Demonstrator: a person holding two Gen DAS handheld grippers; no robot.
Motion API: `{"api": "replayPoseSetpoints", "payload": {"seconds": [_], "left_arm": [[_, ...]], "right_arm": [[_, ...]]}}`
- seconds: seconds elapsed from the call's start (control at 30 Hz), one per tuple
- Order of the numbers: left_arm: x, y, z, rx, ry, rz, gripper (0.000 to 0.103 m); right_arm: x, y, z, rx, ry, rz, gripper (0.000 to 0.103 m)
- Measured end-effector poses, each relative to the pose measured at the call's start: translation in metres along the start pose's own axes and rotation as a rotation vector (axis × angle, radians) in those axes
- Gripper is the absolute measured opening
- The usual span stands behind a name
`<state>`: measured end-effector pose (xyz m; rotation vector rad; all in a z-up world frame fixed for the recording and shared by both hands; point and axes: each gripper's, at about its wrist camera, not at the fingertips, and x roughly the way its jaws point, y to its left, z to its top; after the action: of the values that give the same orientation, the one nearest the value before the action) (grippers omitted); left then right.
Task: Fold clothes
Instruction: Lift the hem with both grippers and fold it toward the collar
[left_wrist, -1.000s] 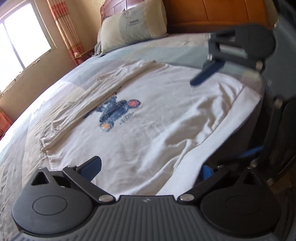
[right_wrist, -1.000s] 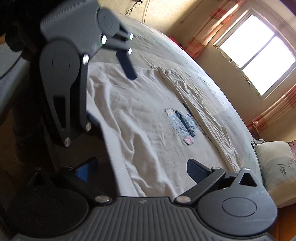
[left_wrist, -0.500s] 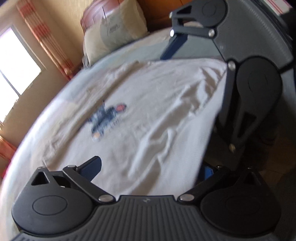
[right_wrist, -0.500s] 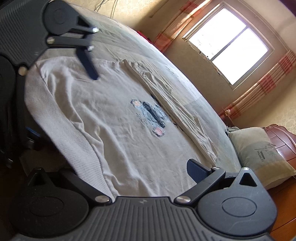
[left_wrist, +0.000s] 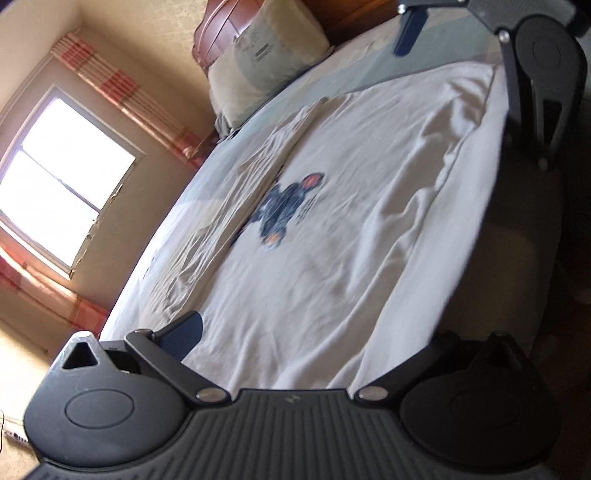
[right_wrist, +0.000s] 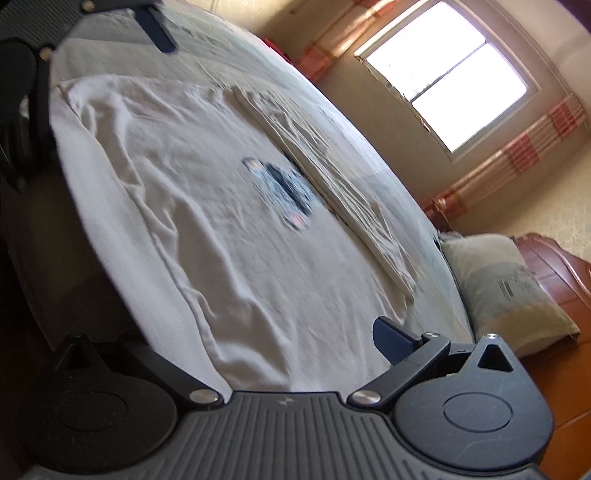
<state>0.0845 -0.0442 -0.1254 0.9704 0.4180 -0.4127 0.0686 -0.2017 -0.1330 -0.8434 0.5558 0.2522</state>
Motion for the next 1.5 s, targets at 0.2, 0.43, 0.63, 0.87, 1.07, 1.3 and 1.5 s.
{"api": "replayPoseSetpoints", "payload": {"seconds": [0.2,0.43,0.63,0.87,1.07,1.3,1.5], "left_arm": [[0.006,-0.014,0.016,0.063,-0.030,0.013,0.102],[0.008,-0.004,0.002,0.040,0.006,0.072,0.103],[0.012,-0.005,0.006,0.033,-0.012,0.116,0.103],[0.013,0.006,0.007,0.017,-0.030,0.174,0.103],[0.023,0.026,0.016,0.003,-0.036,0.203,0.103],[0.043,0.047,0.027,0.002,-0.038,0.224,0.103],[0.062,0.063,0.039,0.017,-0.041,0.242,0.103]], "right_arm": [[0.005,0.022,0.018,-0.072,-0.027,-0.029,0.103],[0.011,-0.002,-0.001,-0.029,0.041,-0.122,0.103],[0.007,0.009,-0.002,-0.051,-0.012,-0.267,0.103],[0.002,0.000,0.005,-0.057,-0.062,-0.388,0.103],[0.013,-0.012,0.019,-0.082,-0.081,-0.427,0.103],[0.034,-0.026,0.034,-0.122,-0.095,-0.458,0.103],[0.058,-0.043,0.045,-0.131,-0.097,-0.455,0.103]]}}
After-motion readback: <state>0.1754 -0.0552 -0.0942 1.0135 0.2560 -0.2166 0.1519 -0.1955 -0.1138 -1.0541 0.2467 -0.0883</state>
